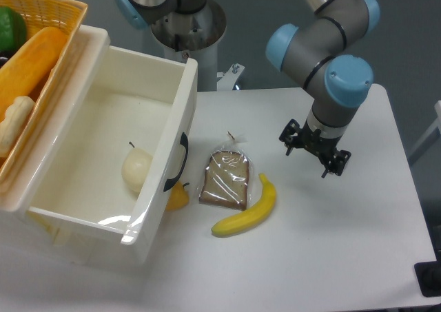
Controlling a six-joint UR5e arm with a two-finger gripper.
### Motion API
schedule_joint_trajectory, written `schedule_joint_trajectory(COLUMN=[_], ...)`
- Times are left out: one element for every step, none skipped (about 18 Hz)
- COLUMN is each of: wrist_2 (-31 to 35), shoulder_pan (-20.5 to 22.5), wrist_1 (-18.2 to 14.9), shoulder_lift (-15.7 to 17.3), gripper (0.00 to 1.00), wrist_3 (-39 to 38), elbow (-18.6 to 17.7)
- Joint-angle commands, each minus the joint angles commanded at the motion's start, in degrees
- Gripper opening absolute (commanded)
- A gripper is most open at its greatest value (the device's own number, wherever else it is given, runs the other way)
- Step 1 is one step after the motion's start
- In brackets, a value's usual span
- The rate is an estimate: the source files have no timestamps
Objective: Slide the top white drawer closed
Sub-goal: 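Move the gripper down toward the open white drawer's front edge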
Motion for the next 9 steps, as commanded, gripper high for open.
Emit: schedule_joint_trajectory(wrist_2=[-0.26,-0.35,-0.53,-0.88,-0.97,-1.06,-1.14,-1.41,-2.28], shoulder_pan=[-0.79,-1.15,-1.67,-2.55,-3.34,-4.04,-4.83,-5.63,-6.33], wrist_1=[-0.61,-0.79,-0.88,-0.88,-0.97,-1.23,-1.58,-2.11,-2.98], shoulder_lift=[0.09,0.27,0.79,1.06,1.15,1.24,1.24,1.24,1.15], gripper=[1.00,0.87,0.68,0.55,0.42,0.32,0.25,0.18,0.13], wrist_3=[-0.27,-1.05,-2.37,-4.29,-6.49,-8.34,-9.40,-10.02,-11.07], elbow=[0.09,0.09,0.17,0.26,0.26,0.61,0.88,1.05,1.23])
